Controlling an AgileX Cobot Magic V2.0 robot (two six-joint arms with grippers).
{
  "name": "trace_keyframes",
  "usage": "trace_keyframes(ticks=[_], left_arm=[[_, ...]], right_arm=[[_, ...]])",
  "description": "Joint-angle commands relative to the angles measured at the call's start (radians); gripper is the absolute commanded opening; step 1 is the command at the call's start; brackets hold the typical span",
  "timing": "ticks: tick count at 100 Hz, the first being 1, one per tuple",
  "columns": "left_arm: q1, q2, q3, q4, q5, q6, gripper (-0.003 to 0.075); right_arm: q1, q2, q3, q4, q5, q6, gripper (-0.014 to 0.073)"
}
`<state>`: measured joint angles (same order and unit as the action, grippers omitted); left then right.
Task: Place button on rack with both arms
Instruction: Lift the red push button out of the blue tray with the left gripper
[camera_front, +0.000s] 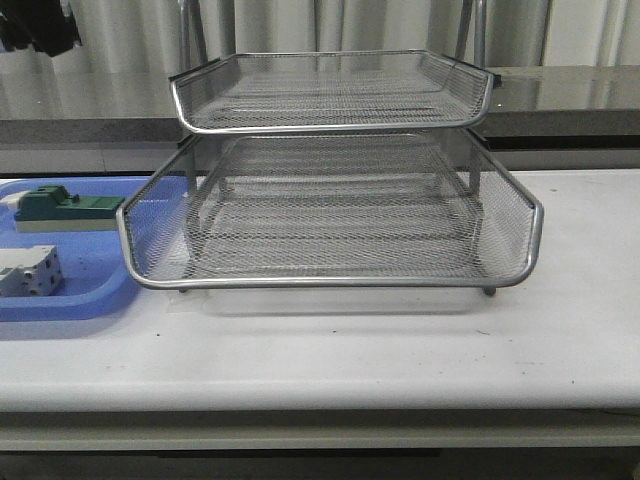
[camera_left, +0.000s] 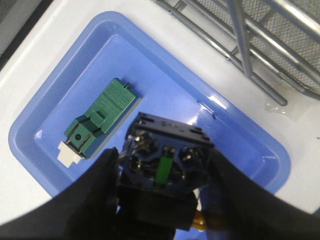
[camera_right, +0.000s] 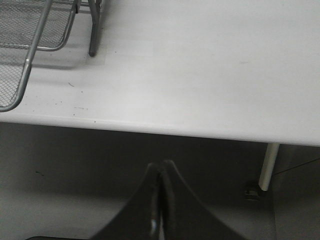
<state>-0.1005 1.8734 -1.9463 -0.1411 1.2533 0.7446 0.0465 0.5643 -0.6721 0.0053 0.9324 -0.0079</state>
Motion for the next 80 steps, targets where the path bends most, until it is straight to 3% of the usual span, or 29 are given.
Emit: trace_keyframes(ticks=[1, 34, 58, 80], left_arm=[[-0.027, -0.122, 0.042, -0.012, 0.014, -0.023, -0.002], [-0.171, -0.329, 0.283, -0.041, 0.014, -0.04, -0.002], [-0.321, -0.326, 0.312, -0.131, 0.012, -0.04, -0.002], [-0.442, -0.257, 0.312, -0.14, -0.078, -0.04, -0.002]], right_arm=[[0.001, 0.003, -0.033, -0.005, -0.053, -0.001, -0.0068], [0.001, 0.003, -0.033, -0.005, -0.053, -0.001, -0.0068], [0.001, 0.003, -0.033, -0.005, -0.053, -0.001, -0.0068], [0.001, 0.003, -0.033, -0.005, -0.053, -0.001, -0.0068]])
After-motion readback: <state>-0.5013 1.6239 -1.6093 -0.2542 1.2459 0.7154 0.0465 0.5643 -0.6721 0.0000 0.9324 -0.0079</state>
